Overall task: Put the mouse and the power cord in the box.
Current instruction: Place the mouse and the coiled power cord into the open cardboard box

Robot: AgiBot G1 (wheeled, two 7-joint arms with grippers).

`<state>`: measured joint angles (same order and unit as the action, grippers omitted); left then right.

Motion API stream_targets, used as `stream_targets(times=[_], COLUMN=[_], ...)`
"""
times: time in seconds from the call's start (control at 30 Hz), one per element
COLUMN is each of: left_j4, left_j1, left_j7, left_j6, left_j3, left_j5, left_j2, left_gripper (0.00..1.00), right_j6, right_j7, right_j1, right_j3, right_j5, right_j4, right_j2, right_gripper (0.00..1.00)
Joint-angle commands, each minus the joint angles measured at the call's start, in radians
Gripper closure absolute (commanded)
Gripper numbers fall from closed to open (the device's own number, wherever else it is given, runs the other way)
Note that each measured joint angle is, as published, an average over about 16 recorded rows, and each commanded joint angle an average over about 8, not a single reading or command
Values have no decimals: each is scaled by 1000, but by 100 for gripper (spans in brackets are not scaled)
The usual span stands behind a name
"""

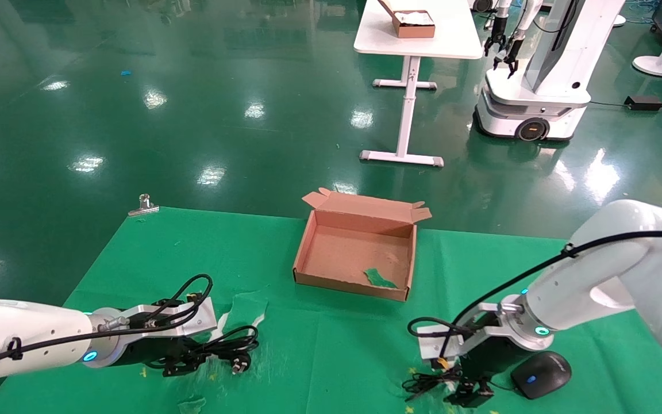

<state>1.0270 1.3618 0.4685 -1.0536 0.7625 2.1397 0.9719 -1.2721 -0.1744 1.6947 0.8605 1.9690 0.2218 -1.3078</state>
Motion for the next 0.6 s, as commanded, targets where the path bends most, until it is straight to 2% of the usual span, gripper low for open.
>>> stream_targets(times=[0.03,0.6], left_j4=[0,0], left_j1=[0,0], left_j7=[0,0], left_j6=[0,0], left_j3=[0,0], left_j5=[0,0], left_j2=[0,0], left_gripper=[100,100], right_j6=[0,-5], right_j7=[0,1], right_j1=[0,-1], right_j3=[0,-1], right_j5=[0,-2], right_j4=[1,6], right_j2=[1,2], right_gripper=[100,100])
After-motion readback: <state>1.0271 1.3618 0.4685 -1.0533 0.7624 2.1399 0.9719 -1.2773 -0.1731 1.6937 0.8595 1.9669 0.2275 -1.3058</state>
